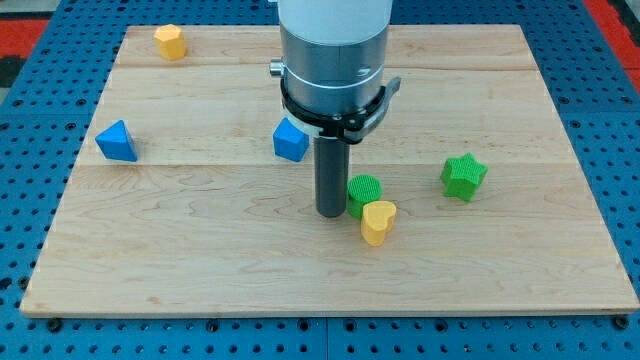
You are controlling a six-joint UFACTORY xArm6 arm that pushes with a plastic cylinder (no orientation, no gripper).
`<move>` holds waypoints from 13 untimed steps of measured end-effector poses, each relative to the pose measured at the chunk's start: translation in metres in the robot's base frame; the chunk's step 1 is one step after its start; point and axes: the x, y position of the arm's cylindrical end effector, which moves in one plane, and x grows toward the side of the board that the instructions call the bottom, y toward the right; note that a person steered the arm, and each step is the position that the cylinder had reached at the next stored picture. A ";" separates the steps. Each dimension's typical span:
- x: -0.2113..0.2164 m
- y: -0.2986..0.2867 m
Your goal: Move the green circle to the parallel right of the red star
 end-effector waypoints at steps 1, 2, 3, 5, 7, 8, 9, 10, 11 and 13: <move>-0.002 0.016; -0.043 0.037; -0.050 0.073; 0.011 0.074; -0.058 0.106; -0.106 0.107; -0.172 0.101; -0.221 0.104; -0.220 0.076; -0.264 0.068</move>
